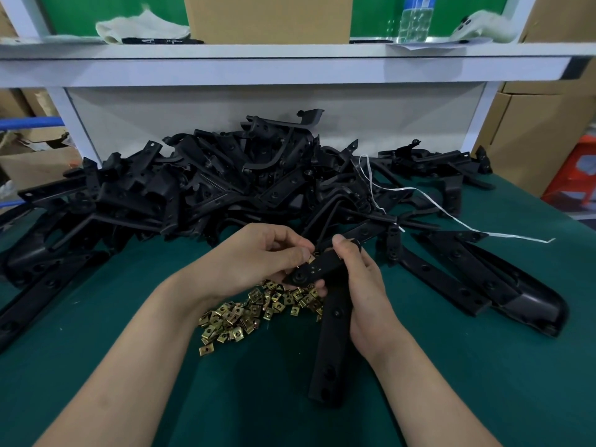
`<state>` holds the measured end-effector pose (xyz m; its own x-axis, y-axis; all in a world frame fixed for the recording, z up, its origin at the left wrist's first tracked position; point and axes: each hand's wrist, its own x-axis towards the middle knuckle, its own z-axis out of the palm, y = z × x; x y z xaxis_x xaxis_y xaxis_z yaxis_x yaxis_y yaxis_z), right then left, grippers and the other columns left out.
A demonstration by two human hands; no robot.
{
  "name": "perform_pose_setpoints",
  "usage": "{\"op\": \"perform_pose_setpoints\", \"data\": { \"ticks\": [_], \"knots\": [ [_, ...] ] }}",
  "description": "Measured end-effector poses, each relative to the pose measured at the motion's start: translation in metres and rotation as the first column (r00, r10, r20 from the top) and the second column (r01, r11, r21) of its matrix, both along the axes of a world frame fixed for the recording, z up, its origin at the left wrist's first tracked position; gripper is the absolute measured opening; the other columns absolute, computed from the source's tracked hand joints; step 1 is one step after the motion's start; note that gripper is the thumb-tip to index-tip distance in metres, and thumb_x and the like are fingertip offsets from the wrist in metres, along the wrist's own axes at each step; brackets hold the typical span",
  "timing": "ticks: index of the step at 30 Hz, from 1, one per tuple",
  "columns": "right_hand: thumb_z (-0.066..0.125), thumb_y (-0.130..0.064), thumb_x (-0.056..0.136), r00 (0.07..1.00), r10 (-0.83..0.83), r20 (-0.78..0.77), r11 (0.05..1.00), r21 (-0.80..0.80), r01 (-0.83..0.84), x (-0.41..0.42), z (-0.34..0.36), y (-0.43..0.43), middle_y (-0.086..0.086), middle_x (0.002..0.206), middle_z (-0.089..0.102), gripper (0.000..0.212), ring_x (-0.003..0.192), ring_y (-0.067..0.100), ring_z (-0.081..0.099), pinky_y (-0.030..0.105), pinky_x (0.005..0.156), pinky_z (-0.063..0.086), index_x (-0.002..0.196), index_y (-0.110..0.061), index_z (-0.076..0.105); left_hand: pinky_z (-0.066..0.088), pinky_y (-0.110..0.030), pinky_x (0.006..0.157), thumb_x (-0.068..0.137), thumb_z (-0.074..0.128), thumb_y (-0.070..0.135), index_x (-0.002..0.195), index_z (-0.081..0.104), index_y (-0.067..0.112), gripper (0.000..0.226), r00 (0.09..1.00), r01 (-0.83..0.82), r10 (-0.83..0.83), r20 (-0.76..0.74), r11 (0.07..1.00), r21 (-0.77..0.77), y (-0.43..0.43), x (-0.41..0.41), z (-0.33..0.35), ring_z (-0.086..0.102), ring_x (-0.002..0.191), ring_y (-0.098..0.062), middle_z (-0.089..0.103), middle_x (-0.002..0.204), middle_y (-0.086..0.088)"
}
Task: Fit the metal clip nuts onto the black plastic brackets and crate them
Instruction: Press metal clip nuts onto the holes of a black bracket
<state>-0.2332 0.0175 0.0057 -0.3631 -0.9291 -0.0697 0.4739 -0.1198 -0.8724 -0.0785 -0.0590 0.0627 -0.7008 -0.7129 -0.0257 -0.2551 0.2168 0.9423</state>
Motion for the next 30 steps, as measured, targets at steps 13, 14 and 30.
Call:
{"op": "perform_pose_setpoints", "data": {
  "ticks": [13, 14, 30],
  "knots": [
    [0.073, -0.037, 0.089, 0.999, -0.020, -0.039, 1.000, -0.011, 0.020, -0.002, 0.000, 0.000, 0.003, 0.073, 0.067, 0.022, 0.051, 0.015, 0.059, 0.023, 0.048, 0.049, 0.074, -0.023, 0.066, 0.051, -0.009, 0.063, 0.097, 0.064, 0.017, 0.105, 0.072, 0.012, 0.013, 1.000, -0.007, 0.007, 0.022, 1.000, 0.002, 0.005, -0.004, 0.002, 0.072, 0.073, -0.002, 0.076, 0.081, 0.009],
    [0.073, -0.037, 0.089, 0.999, -0.026, -0.041, 1.000, -0.008, 0.026, -0.002, 0.001, 0.000, 0.003, 0.072, 0.067, 0.022, 0.051, 0.015, 0.059, 0.023, 0.047, 0.049, 0.072, -0.024, 0.067, 0.051, -0.009, 0.063, 0.097, 0.064, 0.017, 0.105, 0.072, 0.013, 0.013, 1.000, -0.009, 0.009, 0.025, 1.000, -0.001, 0.006, -0.005, 0.002, 0.072, 0.074, -0.002, 0.076, 0.081, 0.009],
    [0.073, -0.035, 0.090, 0.995, -0.066, -0.073, 0.996, -0.061, 0.061, -0.005, -0.001, 0.002, 0.006, 0.074, 0.066, 0.022, 0.051, 0.014, 0.057, 0.024, 0.047, 0.048, 0.080, -0.017, 0.063, 0.048, -0.008, 0.060, 0.095, 0.068, 0.027, 0.097, 0.075, 0.026, 0.008, 0.995, -0.064, 0.074, 0.067, 0.987, -0.146, 0.010, -0.012, 0.001, 0.064, 0.066, 0.003, 0.075, 0.086, 0.007]
  ]
}}
